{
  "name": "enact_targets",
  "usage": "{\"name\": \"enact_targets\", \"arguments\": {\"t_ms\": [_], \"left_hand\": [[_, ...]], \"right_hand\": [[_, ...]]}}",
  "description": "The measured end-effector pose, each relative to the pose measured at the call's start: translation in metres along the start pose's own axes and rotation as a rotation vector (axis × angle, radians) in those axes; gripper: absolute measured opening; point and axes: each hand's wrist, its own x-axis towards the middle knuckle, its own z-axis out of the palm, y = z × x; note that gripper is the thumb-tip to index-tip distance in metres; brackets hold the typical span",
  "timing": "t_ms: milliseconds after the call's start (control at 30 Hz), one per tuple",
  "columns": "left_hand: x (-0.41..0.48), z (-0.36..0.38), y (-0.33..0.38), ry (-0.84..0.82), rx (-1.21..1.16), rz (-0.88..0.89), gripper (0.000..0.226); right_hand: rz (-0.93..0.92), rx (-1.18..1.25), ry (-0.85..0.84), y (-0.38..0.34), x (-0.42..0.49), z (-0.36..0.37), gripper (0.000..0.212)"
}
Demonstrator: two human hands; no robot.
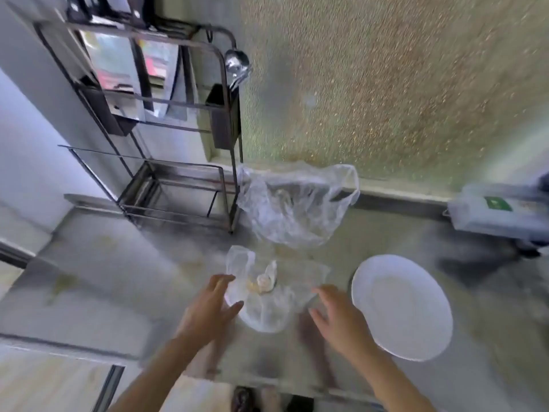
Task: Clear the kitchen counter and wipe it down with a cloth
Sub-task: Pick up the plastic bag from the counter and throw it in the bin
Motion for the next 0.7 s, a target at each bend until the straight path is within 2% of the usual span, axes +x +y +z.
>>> {"name": "enact_targets", "arguments": {"t_ms": [67, 133, 200, 267, 367, 400, 533, 567, 700], "left_hand": [[0.020, 0.002, 0.004, 0.024, 0.062, 0.007, 0.079], [0.036, 0.009, 0.000, -0.024, 0.161, 0.059, 0.094], [0.042, 0.023, -0.008, -0.105, 0.203, 0.091, 0.100], [0.043, 0.031, -0.014, -0.159, 0.209, 0.103, 0.099], [0.044, 0.032, -0.012, -0.143, 0.150, 0.145, 0.082], [0.044, 0.031, -0.012, -0.115, 0.104, 0.159, 0.076], [0.040, 0.014, 0.000, 0.043, -0.070, 0.247, 0.068], [0.037, 0.009, 0.007, 0.039, -0.122, 0.275, 0.069], [0.022, 0.000, 0.037, -0.065, -0.372, 0.335, 0.081]], "right_hand": [[0.004, -0.007, 0.034, -0.004, 0.025, 0.019, 0.067], [0.074, -0.042, -0.102, -0.010, 0.046, 0.030, 0.090], [0.125, -0.017, -0.214, -0.008, 0.056, 0.049, 0.095], [0.129, 0.002, -0.203, -0.007, 0.057, 0.062, 0.084], [0.046, 0.067, 0.017, -0.010, 0.053, 0.071, 0.045], [0.023, 0.114, 0.106, -0.011, 0.051, 0.072, 0.040], [-0.036, 0.339, 0.296, -0.020, 0.045, 0.052, 0.046], [-0.035, 0.401, 0.313, -0.026, 0.043, 0.045, 0.045], [-0.064, 0.683, 0.218, -0.053, 0.032, 0.014, 0.041]]}}
